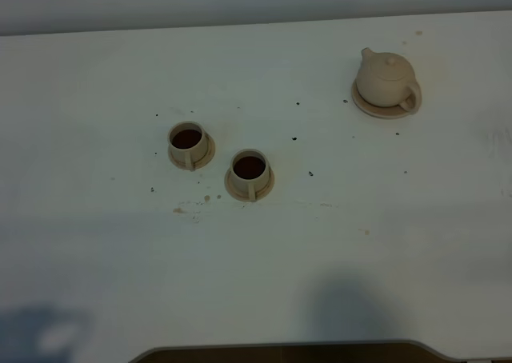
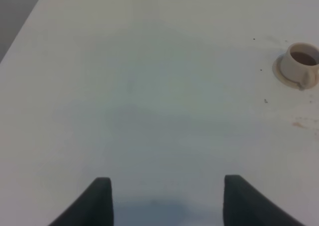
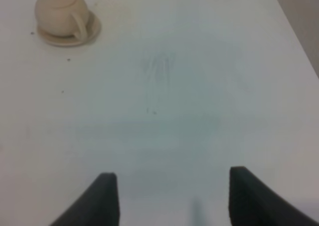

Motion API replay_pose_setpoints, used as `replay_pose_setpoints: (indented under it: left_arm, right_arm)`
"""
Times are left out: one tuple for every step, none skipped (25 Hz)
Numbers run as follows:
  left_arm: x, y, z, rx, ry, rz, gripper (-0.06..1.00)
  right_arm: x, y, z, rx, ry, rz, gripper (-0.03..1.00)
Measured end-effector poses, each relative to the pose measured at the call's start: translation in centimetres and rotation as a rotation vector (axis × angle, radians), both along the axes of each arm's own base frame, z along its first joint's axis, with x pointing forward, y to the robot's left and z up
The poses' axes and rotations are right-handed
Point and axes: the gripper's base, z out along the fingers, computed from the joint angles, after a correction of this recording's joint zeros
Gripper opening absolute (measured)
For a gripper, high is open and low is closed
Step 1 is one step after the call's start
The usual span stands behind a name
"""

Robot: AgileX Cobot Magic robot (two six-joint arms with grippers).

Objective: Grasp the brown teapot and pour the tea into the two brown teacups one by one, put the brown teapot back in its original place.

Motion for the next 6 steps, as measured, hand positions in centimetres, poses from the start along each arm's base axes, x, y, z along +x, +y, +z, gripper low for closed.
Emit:
replay_pose_setpoints:
  left_arm:
    - [0.0,0.0,0.0,0.0,0.0,0.0,0.5]
    - [0.0,0.0,0.0,0.0,0.0,0.0,0.5]
    - [0.0,0.0,0.0,0.0,0.0,0.0,0.5]
    - [0.0,0.0,0.0,0.0,0.0,0.0,0.5]
    - [0.0,0.0,0.0,0.0,0.0,0.0,0.5]
    - [0.0,0.0,0.0,0.0,0.0,0.0,0.5]
  right_arm:
    - [0.0,0.0,0.0,0.0,0.0,0.0,0.51]
    - [0.0,0.0,0.0,0.0,0.0,0.0,0.51]
    - [0.0,0.0,0.0,0.0,0.0,0.0,0.51]
    - [0.0,0.0,0.0,0.0,0.0,0.0,0.51]
    - [0.0,0.0,-0.01,0.0,0.0,0.0,0.51]
    - [0.0,0.0,-0.01,0.0,0.0,0.0,0.51]
